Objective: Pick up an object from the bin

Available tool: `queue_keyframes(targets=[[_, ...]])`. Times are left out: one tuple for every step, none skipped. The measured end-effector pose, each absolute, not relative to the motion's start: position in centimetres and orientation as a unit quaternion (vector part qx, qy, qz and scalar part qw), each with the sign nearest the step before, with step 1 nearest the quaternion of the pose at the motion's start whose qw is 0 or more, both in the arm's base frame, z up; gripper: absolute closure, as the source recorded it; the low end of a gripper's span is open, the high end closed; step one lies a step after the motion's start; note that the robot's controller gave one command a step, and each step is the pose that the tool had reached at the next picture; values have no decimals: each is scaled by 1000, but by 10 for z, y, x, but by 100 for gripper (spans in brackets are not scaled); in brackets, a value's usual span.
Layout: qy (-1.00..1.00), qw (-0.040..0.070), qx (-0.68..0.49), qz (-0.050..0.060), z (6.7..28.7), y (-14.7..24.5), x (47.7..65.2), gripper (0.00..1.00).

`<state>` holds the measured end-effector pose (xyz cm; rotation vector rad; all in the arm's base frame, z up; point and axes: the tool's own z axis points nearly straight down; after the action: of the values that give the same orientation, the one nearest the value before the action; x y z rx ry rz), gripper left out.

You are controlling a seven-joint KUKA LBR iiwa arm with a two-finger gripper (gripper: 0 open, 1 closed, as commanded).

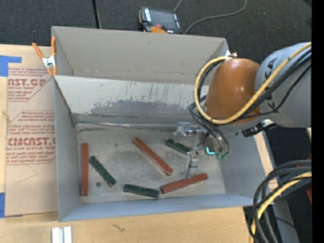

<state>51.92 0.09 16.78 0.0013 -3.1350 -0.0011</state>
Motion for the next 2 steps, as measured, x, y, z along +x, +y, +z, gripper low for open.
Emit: queue_keyframes(targets=[[-999, -1, 48, 0, 67, -49, 555, 0], [-999, -1, 48, 0, 71, -47, 556, 100]])
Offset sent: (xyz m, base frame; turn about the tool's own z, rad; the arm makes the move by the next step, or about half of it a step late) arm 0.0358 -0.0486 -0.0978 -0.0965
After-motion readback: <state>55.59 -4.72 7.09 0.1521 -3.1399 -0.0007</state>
